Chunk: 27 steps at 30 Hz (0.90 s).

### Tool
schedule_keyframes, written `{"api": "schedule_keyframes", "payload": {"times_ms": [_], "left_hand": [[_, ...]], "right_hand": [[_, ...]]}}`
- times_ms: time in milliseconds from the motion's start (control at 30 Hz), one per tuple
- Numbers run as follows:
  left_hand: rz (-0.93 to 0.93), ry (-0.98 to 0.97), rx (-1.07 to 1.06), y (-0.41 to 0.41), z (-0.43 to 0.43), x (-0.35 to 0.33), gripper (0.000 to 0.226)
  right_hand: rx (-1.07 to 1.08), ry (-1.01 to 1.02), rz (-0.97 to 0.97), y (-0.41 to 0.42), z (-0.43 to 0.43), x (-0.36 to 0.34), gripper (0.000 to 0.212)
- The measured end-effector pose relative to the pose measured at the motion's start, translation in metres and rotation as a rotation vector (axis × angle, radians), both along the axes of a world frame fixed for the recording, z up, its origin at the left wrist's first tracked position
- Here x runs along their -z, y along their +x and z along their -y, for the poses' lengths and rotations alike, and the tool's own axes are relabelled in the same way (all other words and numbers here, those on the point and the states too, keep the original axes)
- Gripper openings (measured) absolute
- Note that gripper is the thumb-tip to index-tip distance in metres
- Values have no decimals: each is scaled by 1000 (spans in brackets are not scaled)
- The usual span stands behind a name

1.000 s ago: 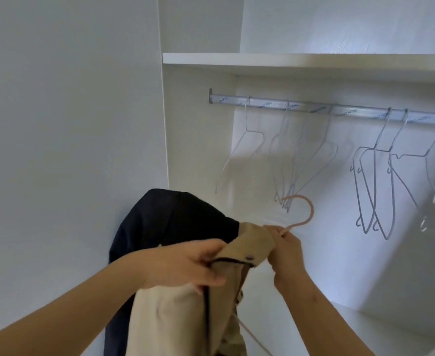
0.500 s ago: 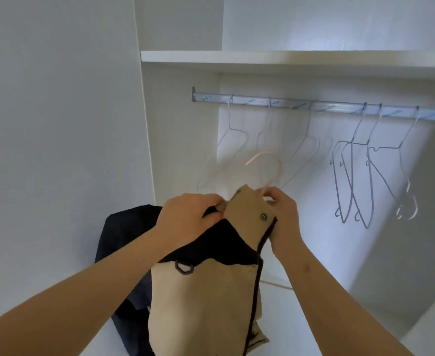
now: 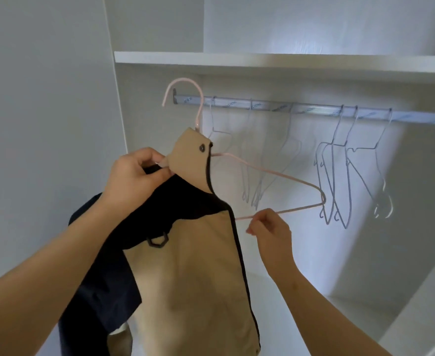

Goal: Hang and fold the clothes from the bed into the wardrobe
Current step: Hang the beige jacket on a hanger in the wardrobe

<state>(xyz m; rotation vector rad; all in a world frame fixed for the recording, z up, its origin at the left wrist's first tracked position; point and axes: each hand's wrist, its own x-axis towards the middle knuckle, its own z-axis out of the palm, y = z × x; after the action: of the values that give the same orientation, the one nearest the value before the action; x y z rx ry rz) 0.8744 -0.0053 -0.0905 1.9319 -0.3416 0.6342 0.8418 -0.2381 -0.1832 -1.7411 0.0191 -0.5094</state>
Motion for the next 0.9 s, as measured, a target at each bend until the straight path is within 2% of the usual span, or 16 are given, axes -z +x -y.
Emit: {"api": "schedule_keyframes", "payload": {"times_ms": [67, 200, 267, 333, 367, 467, 500, 567, 600, 667, 733, 833, 867, 900], "left_hand": [[-6, -58, -17, -2, -2, -4, 21], [29, -110, -5, -10, -7, -13, 19], [51, -109, 6, -13, -10, -18, 20], [64, -138, 41, -15, -15, -23, 21], [65, -169, 62, -16, -18, -26, 22], [75, -229, 134, -19, -32, -35, 28], [81, -226, 153, -20, -36, -37, 33], [90, -220, 171, -22, -42, -42, 40], [94, -226, 169, -22, -43, -44, 40], [96, -248, 182, -24, -44, -47, 27], [89, -271, 213, -25, -44, -48, 11], [63, -281, 245, -26, -44, -49, 7], [55, -276, 251, -26, -43, -49, 9], [50, -266, 252, -26, -43, -49, 14]], "right_hand": [[-44, 22, -31, 5, -3, -2, 20], [-298, 61, -311, 13, -16, -3, 15], [-464, 116, -388, 14, -23, 0, 27], [-607, 29, -449, 18, -33, 7, 44], [-646, -48, -470, 21, -41, 11, 47], [-676, -252, -467, 31, -59, 22, 37], [-684, -296, -444, 32, -60, 26, 45], [-758, -249, -512, 31, -66, 27, 65], [-749, -218, -557, 32, -71, 26, 66], [-684, -151, -611, 33, -82, 17, 49], [-666, -119, -551, 29, -86, 6, 30], [-777, -109, -492, 20, -89, -4, 21], [-818, -78, -526, 15, -90, -8, 18], [-832, -139, -531, 8, -90, -12, 18]]}}
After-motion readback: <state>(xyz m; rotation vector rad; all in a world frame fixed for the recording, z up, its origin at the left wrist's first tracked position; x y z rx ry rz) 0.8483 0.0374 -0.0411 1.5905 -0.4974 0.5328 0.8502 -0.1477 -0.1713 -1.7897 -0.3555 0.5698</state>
